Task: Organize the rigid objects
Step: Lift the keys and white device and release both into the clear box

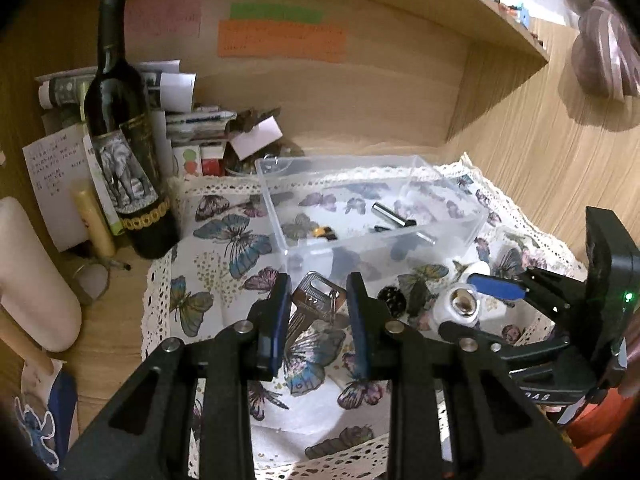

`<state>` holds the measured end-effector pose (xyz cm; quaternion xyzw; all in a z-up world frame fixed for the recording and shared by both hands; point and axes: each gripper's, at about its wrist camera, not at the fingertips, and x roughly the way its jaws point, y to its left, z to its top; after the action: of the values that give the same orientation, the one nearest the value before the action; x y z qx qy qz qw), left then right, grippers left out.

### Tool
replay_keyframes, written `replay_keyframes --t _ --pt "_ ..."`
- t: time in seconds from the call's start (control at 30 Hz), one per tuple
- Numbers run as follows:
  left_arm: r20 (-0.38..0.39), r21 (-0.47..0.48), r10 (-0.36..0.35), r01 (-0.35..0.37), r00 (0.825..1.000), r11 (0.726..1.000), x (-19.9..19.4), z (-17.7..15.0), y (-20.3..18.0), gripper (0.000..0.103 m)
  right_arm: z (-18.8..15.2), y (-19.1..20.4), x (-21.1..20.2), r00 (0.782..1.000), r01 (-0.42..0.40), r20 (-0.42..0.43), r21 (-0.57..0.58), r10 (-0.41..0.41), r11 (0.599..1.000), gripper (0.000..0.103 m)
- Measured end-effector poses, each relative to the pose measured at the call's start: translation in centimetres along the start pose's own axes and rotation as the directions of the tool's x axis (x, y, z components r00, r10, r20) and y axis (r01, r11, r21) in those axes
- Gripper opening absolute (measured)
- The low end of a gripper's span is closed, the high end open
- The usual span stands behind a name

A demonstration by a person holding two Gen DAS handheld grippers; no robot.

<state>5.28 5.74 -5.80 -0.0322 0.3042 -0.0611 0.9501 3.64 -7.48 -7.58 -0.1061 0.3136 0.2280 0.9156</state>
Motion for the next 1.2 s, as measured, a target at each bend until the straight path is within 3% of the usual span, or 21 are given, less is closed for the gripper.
replay_keyframes --t 0.4,0.7,0.9,1.2 --pt "0.068 0.013 -0.037 0.036 0.997 0.999 -1.0 2.4 -1.8 0.028 2.9 -3.0 -4.7 0.983 0.098 0.154 0.038 -0.103 0.994 0.061" --pt "0.100 0.025 -0.041 0.039 0.994 0.999 0.0 5.5 -2.5 0.028 6.5 -5.4 -5.0 0.965 0.127 0.223 0.050 -0.135 0.991 0.061" --pt "0.112 0.003 -0.032 0.032 0.993 0.999 1.8 7.6 -1.9 0.028 9.0 -5.4 -2.8 0.967 0.130 0.220 0.006 -0.128 0.992 0.061" --pt "0.017 -0.055 -0.016 0.017 1.000 0.998 7.7 8.3 0.0 0.028 11.1 -5.3 3.5 0.989 0.104 0.113 -0.037 -0.099 0.994 0.061"
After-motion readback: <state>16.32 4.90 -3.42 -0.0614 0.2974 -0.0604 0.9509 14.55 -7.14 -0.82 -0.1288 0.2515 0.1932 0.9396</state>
